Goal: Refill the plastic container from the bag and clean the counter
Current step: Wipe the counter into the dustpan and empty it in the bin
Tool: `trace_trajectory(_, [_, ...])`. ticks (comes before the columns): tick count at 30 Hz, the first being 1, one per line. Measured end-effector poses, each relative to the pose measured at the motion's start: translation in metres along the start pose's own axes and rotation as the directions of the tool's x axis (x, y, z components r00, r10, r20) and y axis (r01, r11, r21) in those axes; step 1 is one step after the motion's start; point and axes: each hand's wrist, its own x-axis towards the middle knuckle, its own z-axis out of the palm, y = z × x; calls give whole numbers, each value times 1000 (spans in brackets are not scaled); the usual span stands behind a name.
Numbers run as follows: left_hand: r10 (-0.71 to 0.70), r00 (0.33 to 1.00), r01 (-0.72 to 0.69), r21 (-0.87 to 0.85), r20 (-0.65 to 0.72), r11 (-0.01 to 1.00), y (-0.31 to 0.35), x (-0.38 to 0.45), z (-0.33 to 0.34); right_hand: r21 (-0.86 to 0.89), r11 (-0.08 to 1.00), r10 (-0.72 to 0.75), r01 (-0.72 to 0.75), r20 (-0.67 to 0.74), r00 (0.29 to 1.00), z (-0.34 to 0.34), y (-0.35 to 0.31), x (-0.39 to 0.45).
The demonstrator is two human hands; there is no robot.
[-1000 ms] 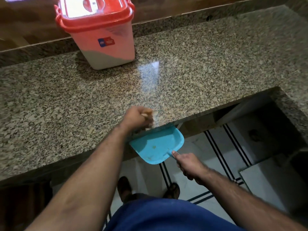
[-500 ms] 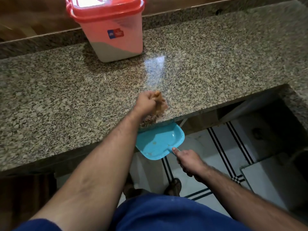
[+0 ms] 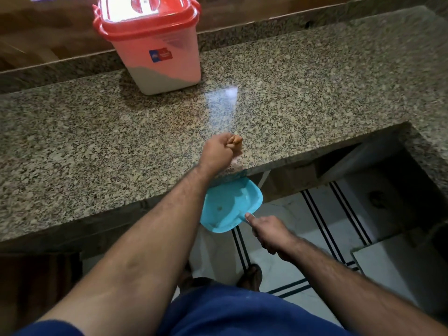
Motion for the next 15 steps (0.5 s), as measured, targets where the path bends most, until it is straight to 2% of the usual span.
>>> trace_trajectory(1, [23, 999, -23, 6, -23, 1000, -2, -1, 7, -1, 1000, -4, 4, 10, 1000, -1, 2, 1])
trace_trajectory(3, [10, 999, -13, 84, 30, 996, -13, -11, 24, 1, 1000, -9, 9, 26, 1000, -1, 5, 3])
trace_trajectory(5, [13, 994, -43, 292, 105, 955, -28, -30, 37, 0, 1000, -16, 16, 36, 999, -1, 9, 4])
trace_trajectory(7, [50, 989, -101, 402, 137, 910, -43, -50, 36, -25, 999, -24, 25, 39, 999, -1, 11, 3])
trace_trajectory(10, [-37, 968, -92, 486, 248, 869, -57, -84, 20, -65, 997, -34, 38, 51, 998, 1, 10, 3])
trace_trajectory(12, [-63, 974, -39, 435, 218, 900, -66, -108, 5, -80, 995, -49, 53, 60, 997, 7, 9, 1])
trace_trajectory(15, [-62, 998, 58, 193, 15, 979, -70, -142, -25, -108, 991, -68, 77, 82, 994, 22, 8, -3])
